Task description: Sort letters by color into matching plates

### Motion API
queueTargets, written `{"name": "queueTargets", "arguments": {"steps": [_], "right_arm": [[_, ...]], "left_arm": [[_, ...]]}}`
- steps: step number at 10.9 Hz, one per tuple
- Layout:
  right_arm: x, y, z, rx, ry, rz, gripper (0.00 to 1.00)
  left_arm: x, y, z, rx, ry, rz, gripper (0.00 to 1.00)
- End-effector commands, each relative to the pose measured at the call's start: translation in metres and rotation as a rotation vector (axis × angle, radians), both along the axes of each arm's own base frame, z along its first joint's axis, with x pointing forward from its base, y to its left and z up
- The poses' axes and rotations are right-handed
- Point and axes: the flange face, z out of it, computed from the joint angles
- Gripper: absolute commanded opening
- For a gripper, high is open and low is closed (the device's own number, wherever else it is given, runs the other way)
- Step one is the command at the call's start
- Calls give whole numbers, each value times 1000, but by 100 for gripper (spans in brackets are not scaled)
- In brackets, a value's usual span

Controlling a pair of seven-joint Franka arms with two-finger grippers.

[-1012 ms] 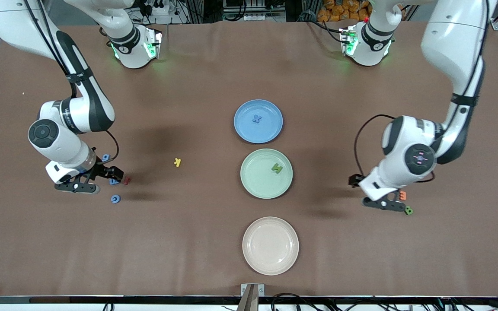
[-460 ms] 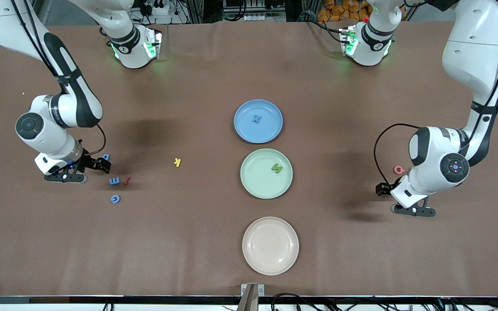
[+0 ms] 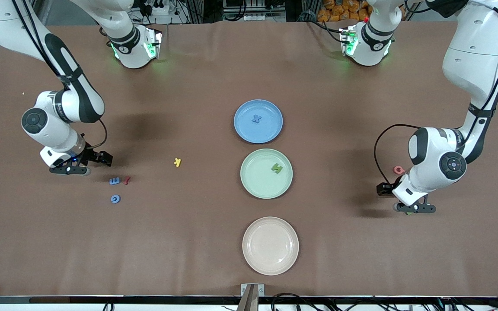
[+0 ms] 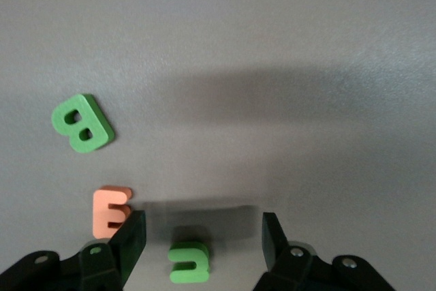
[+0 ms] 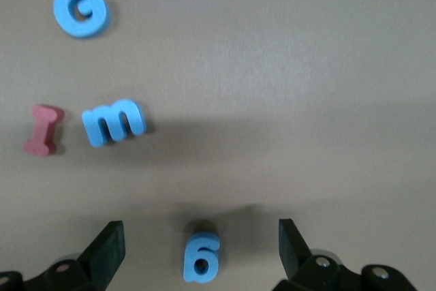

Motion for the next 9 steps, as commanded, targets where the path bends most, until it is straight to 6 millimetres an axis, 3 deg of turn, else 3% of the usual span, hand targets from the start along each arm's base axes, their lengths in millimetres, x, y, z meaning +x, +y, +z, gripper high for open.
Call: {"name": "queueTargets", "arguments": {"steps": [1, 5, 6, 8, 9], "right_arm": [[-17, -2, -7, 5, -10, 9, 100], [-25, -1, -21, 14, -9, 10, 100], [-27, 0, -22, 15, -8, 12, 100], [-32, 0, -26, 17, -3, 12, 88], [-34, 0, -27, 18, -5, 13, 73]], "left_arm": [[-12, -2, 8, -2, 2, 47, 77], [-15, -1, 5, -1, 11, 52, 76], [-17, -1, 4, -1, 16, 53, 72], [-18, -2, 2, 0, 19, 56, 71], [-19, -1, 2, 1, 20, 57, 71]]}}
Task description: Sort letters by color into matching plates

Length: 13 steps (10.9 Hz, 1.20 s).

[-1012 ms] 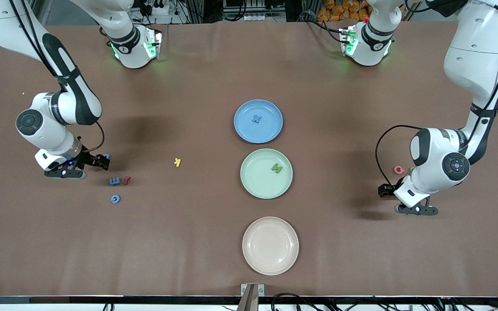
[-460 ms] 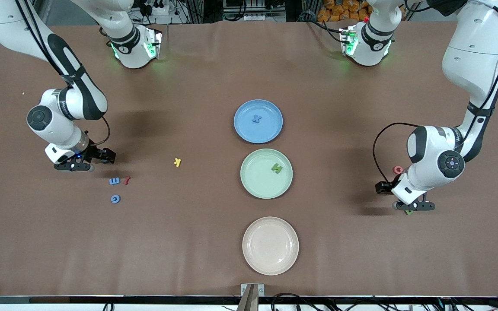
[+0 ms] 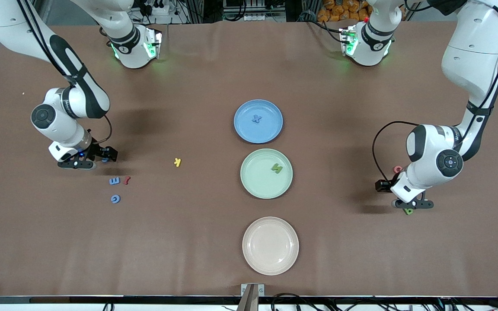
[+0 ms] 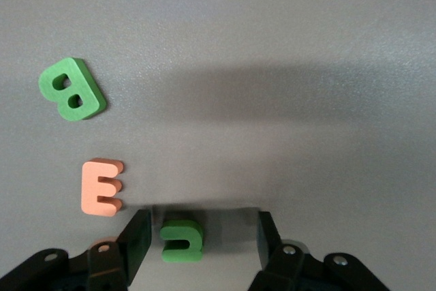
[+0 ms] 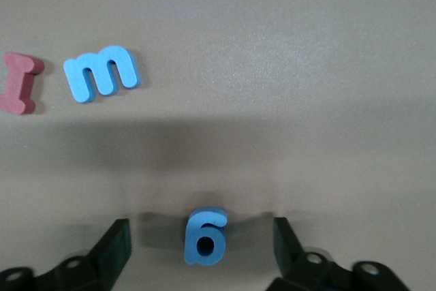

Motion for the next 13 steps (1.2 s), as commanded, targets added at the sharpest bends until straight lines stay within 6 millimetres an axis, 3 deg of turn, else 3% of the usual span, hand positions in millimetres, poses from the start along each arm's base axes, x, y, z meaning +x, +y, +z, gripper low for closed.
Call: {"name": "queueTargets", "arguments": {"steps": [1, 3, 4, 6, 8, 11, 13], "right_arm": [[-8, 0, -2, 3, -18, 18, 59], [-9, 0, -3, 3, -18, 19, 37], [-10, 1, -4, 4, -16, 19, 28], [-10, 1, -6, 7, -21, 19, 19], [-10, 2, -7, 7, -20, 19, 13], [-4, 13, 7, -1, -10, 7, 6], [2, 38, 18, -4, 0, -16, 6]], "left_arm": [[-8, 2, 6, 1, 0, 24, 67], [-8, 2, 7, 3, 7, 24, 56], [-12, 2, 6, 4, 15, 23, 37], [-15, 2, 9, 7, 20, 22, 25], [-16, 1, 10, 12, 38, 15, 0], [-10, -8, 21, 10, 17, 8, 0], [-4, -24, 36, 11, -12, -18, 0]]}}
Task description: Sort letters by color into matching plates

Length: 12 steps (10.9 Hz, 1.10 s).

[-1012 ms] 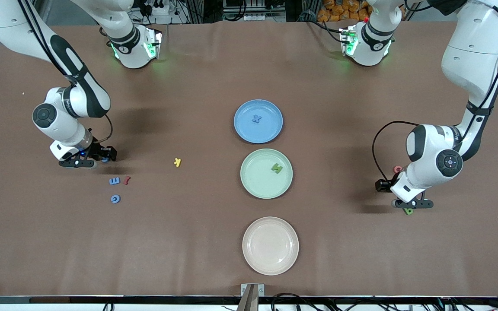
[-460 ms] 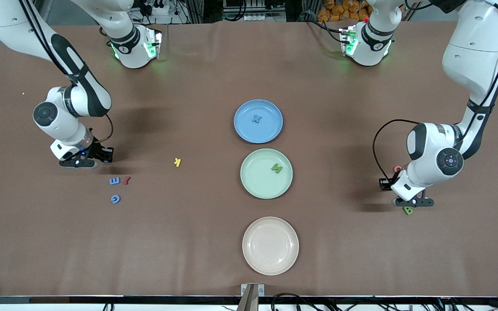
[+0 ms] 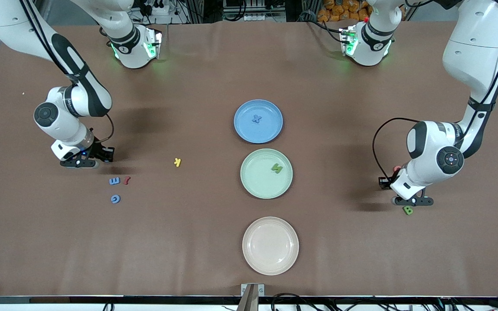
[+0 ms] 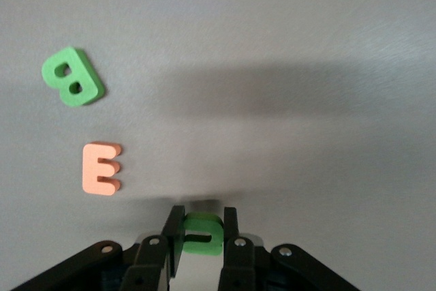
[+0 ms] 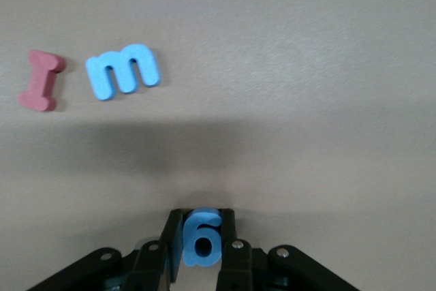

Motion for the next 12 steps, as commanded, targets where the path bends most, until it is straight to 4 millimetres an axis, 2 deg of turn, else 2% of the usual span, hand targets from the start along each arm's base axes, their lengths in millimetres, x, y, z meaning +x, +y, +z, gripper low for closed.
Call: {"name": "queueTargets", "arguments": {"steps": [1, 4, 5, 6, 8, 11, 12], "right_arm": [[7, 42, 19, -6, -4, -35, 6], [13, 100, 28, 5, -30, -46, 6], [12, 125, 30, 9, -36, -38, 6], [11, 151, 33, 12, -43, -17, 6], [1, 213, 37, 15, -40, 33, 6], [-25, 298, 39, 27, -43, 76, 6], [-30, 317, 40, 32, -46, 89, 6]], "left_arm": [[5, -27, 31, 10, -37, -23, 0], [8, -79, 48, -25, -69, -73, 0], [6, -102, 53, -37, -75, -96, 0], [6, -131, 60, -48, -89, -91, 0], [-10, -194, 63, -50, -95, -80, 0], [-26, -270, 69, -75, -106, -12, 0], [-30, -294, 69, -88, -109, 17, 0]]}}
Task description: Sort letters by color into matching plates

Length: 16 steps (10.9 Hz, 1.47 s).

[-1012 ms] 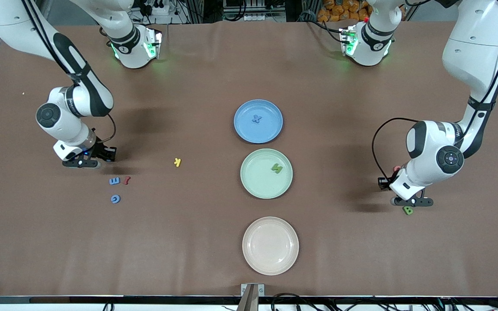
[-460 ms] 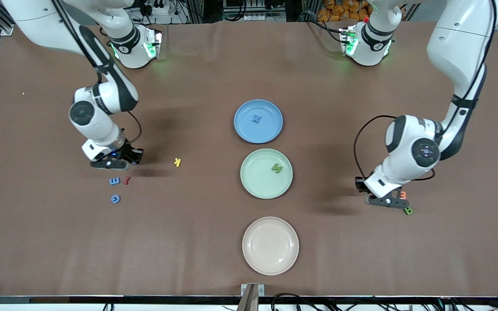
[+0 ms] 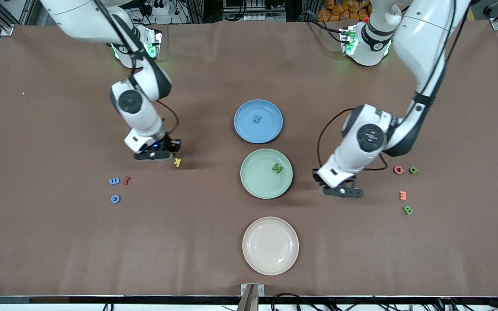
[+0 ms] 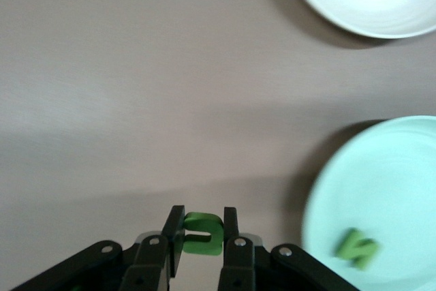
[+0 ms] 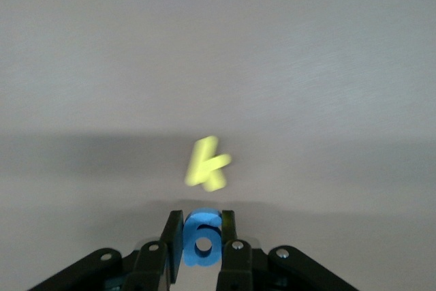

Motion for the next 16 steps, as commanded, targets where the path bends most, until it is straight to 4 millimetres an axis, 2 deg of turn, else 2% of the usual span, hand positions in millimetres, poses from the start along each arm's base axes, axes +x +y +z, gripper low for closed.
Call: {"name": "queueTargets", "arguments": {"steps": [1, 3, 4, 6, 7, 8, 9, 11, 13, 14, 15, 16], "right_arm": [[-20, 69, 5, 4, -1, 30, 6], [-36, 129, 5, -15, 30, 14, 6], [-42, 155, 6, -34, 49, 6, 6], [-50, 195, 5, -45, 60, 1, 6], [-54, 211, 1, -37, 58, -7, 6], [-63, 237, -2, -25, 53, -6, 6], [-70, 256, -8, -16, 52, -9, 6], [-84, 277, -9, -9, 51, 11, 6], [-97, 287, -11, -12, 53, 17, 6], [-100, 287, -12, -23, 60, 19, 6], [-100, 287, -11, -27, 62, 17, 6], [-99, 287, -10, -28, 63, 10, 30]], "left_arm": [[-8, -64, -1, -22, 2, 97, 0], [-24, -108, -19, -32, 24, 130, 0], [-25, -120, -23, -37, 21, 150, 0], [-23, -129, -29, -46, 23, 153, 0], [-29, -141, -34, -48, 27, 140, 0], [-30, -141, -36, -40, 26, 157, 0], [-31, -140, -38, -36, 30, 183, 12], [-41, -143, -49, -16, 56, 194, 13], [-46, -141, -59, -5, 77, 221, 14], [-51, -147, -60, -4, 81, 235, 15], [-56, -152, -61, 0, 87, 246, 22], [-57, -152, -61, 7, 96, 257, 46]]}}
